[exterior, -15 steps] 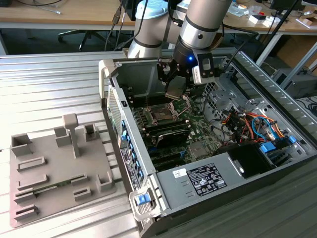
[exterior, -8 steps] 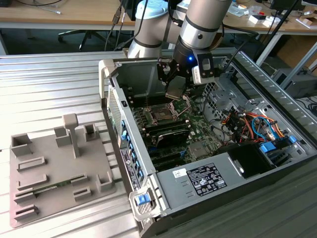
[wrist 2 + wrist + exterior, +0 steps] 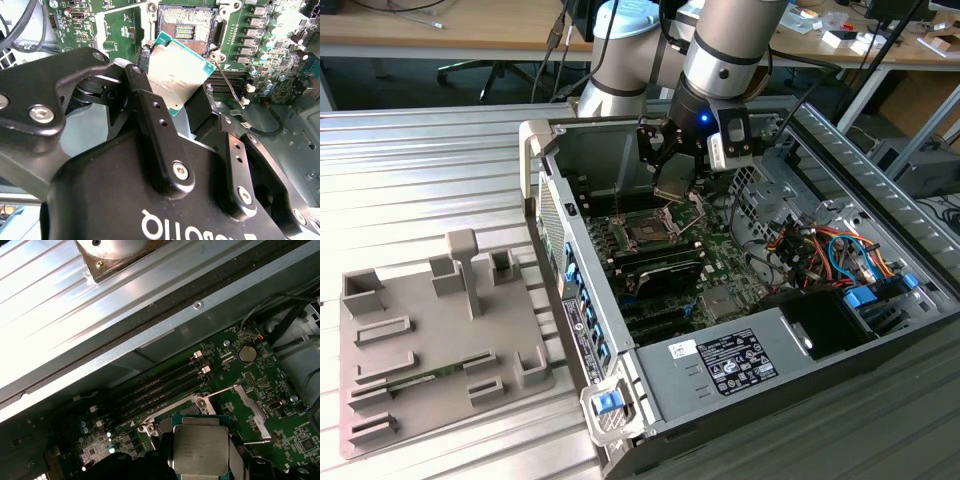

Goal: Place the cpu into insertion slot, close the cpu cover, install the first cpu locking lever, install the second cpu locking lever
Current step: 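Place the cpu into insertion slot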

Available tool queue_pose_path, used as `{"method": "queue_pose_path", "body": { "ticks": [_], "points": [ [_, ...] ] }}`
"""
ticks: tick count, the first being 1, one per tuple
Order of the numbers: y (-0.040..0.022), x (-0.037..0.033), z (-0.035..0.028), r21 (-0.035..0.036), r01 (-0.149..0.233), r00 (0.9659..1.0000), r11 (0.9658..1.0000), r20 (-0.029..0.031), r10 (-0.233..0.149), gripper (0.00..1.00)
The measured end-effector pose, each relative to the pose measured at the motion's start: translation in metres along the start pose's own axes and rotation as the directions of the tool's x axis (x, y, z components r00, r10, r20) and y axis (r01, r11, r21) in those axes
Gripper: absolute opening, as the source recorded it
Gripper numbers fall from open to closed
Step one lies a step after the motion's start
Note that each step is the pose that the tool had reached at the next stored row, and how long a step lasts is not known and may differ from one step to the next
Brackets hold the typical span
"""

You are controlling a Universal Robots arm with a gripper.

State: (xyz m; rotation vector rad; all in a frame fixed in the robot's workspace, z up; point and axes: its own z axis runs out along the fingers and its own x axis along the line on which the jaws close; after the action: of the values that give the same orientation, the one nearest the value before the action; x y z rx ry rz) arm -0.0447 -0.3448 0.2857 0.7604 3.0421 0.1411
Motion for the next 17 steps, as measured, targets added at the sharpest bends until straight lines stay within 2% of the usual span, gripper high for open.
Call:
{"method": "queue_pose_path", "body": {
  "ticks": [17],
  "points": [
    [0.0,0.0,0.0006,-0.0001,-0.01,1.0,1.0,0.0009,0.01,0.55]
  ]
}}
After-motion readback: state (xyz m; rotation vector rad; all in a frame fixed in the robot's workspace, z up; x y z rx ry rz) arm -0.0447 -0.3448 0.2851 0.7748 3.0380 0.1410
